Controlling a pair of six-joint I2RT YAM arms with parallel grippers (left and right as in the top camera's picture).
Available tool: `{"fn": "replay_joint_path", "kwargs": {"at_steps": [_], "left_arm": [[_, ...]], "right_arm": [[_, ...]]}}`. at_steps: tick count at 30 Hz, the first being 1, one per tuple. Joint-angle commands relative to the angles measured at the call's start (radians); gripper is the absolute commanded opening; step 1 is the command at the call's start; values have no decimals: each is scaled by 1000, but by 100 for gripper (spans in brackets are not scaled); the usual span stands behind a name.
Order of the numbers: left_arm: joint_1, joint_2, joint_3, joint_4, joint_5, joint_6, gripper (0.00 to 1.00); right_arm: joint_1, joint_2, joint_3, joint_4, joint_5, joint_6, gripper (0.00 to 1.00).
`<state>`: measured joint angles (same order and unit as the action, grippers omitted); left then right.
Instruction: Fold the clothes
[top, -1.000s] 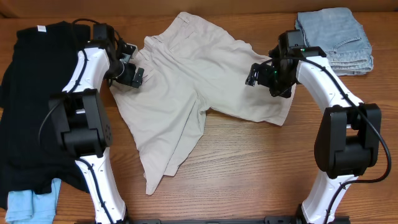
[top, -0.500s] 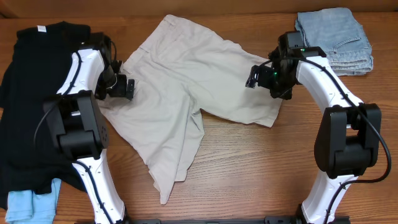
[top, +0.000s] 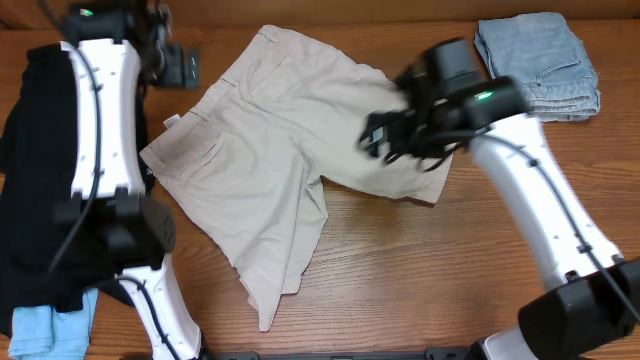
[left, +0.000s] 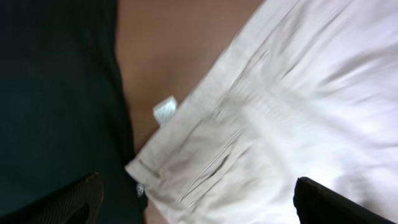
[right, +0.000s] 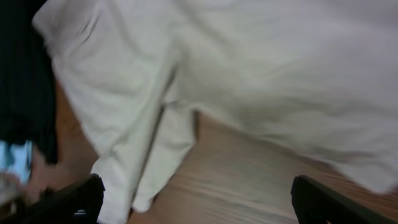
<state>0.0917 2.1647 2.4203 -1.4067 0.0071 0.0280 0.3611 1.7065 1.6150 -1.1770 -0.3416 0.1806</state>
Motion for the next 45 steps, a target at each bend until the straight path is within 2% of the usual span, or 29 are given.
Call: {"fn": "replay_joint_path", "kwargs": {"at_steps": [1,5,9,11,16,18,25,32,34,37,38,39,40,45], "left_arm": [[0,-117,124,-17,71,-13,100],[0,-186,148,-4,68,-13,100],[0,-206,148,-12,68,-13,100],[0,-204,147,-32,68,-13,100],[-1,-200,146,-50,68,-13,100],[-1,-200,146,-57,68,-13,100],[0,-199,146,-73,64,-13,100],[-1,-199,146,-75,64,-13,100],[-1,-199,146,-75,65,-13,100],[-1,-198,146,-74,64,-13,100],[-1,-197,146,-75,64,-13,100],[-1,-197,146,-75,64,-13,100],[-1,-196,146,-75,64,-13,100],[-1,-196,146,-74,64,-6,100]], "right_arm": [[148,17,-98,48,-5,77,100],[289,17,-253,191,103,256,100],[349,17,-404,356,178,398,99],[360,18,-483,499,182,421,93],[362,18,-575,680,194,457,82],[362,25,-593,714,216,488,79],[364,100,-605,765,187,505,77],[365,168,-606,849,111,523,68],[364,182,-606,853,112,555,64],[364,194,-606,854,100,557,49],[364,194,-606,846,100,557,37],[364,193,-605,835,100,557,15],[361,190,-604,826,99,557,4],[272,134,-570,694,70,551,4]]}}
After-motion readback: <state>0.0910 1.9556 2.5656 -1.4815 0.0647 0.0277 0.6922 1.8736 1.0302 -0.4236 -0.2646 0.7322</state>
